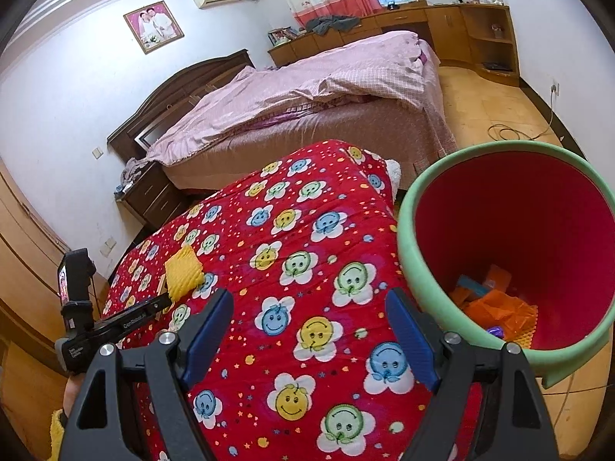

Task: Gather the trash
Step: 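Grasp the wooden stick with the left tool, then grasp the yellow foam net with the right tool while the left tool holds the stick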

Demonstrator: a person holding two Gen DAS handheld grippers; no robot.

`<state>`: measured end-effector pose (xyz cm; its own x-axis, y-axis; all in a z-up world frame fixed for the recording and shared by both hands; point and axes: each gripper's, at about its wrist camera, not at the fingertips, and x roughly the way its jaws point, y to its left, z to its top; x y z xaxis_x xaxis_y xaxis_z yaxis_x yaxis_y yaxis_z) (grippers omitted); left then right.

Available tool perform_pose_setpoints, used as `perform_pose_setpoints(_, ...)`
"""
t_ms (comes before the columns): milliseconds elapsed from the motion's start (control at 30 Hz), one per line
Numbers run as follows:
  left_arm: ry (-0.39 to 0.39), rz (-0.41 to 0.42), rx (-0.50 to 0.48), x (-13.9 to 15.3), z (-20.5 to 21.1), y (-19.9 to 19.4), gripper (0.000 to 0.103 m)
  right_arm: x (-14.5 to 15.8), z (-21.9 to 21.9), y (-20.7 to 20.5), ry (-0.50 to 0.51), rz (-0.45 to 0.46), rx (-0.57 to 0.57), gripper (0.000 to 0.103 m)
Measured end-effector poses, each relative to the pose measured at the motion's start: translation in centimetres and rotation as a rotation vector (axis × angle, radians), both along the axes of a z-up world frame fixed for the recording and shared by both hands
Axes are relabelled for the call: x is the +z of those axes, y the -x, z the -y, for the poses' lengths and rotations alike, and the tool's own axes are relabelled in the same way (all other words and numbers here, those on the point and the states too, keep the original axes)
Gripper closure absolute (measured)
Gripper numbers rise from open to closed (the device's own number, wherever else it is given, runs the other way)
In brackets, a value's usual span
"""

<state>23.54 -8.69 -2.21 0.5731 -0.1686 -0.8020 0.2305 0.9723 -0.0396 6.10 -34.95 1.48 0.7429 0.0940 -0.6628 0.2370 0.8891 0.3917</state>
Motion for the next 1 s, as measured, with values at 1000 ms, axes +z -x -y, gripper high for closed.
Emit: perform_pose_setpoints(1000, 0.117, 0.070, 0.204, 0.3, -7.3, -0.4, 0.093, -2.6, -12.4, -12.0, 0.128, -0.086, 0.260, 0.022)
